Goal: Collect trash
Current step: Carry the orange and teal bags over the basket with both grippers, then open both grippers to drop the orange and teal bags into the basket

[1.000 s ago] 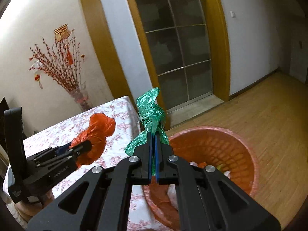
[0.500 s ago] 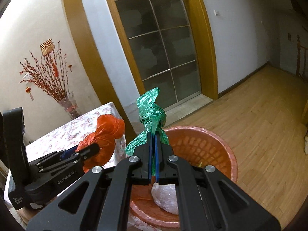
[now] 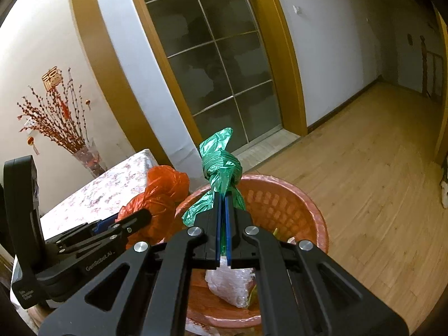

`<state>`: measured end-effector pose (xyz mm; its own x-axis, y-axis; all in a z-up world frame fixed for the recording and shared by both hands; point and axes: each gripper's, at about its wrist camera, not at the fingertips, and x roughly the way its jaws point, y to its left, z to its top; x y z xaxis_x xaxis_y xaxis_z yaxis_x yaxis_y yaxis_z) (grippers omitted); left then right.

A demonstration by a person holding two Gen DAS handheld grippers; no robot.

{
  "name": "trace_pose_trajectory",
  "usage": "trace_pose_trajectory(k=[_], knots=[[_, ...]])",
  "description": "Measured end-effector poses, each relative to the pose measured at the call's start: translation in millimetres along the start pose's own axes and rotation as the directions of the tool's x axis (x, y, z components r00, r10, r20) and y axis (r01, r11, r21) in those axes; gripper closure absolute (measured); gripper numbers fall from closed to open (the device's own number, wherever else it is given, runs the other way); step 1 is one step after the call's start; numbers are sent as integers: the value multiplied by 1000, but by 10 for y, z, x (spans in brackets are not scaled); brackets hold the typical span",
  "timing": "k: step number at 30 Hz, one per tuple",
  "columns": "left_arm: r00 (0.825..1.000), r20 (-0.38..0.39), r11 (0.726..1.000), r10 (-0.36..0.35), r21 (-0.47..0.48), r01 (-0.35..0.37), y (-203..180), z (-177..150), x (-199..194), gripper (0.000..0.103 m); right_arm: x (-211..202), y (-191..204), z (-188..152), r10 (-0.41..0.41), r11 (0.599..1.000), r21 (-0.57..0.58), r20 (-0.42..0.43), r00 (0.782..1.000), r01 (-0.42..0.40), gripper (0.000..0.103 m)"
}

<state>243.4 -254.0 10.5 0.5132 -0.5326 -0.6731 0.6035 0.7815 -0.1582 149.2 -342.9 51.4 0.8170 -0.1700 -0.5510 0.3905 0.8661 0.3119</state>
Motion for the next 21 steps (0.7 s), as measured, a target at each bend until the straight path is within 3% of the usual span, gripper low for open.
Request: trace_pose_trajectory(k=[4, 6, 10, 12, 15, 18, 21], knots=[[999, -39, 1000, -8, -2, 8, 7, -43, 125, 62, 94, -126, -26, 17, 999, 50, -42, 999, -15, 95], [999, -52, 1000, 2, -3, -2, 25, -91, 173, 57, 89, -173, -49, 17, 998, 64, -42, 999, -15, 73], [998, -62, 1000, 26, -13, -27, 159, -154, 179, 53, 18, -229, -68, -4, 997, 71, -25, 1000, 6, 55], [997, -59, 999, 42, -22, -43, 246, -181, 143, 50, -19, -241, -72, -22, 997, 71, -11, 1000, 23, 34], [997, -36, 997, 70, -21, -71, 348, -233, 24, 40, -135, -218, -90, -81, 995, 54, 28, 996, 80, 15], [995, 10, 995, 103, -9, -103, 404, -292, -167, 29, -242, -155, -117, -182, 983, 8, 80, 980, 182, 8], [986, 84, 989, 147, -2, -148, 447, -397, -461, 13, -422, -25, -211, -285, 952, -62, 172, 943, 299, 3]])
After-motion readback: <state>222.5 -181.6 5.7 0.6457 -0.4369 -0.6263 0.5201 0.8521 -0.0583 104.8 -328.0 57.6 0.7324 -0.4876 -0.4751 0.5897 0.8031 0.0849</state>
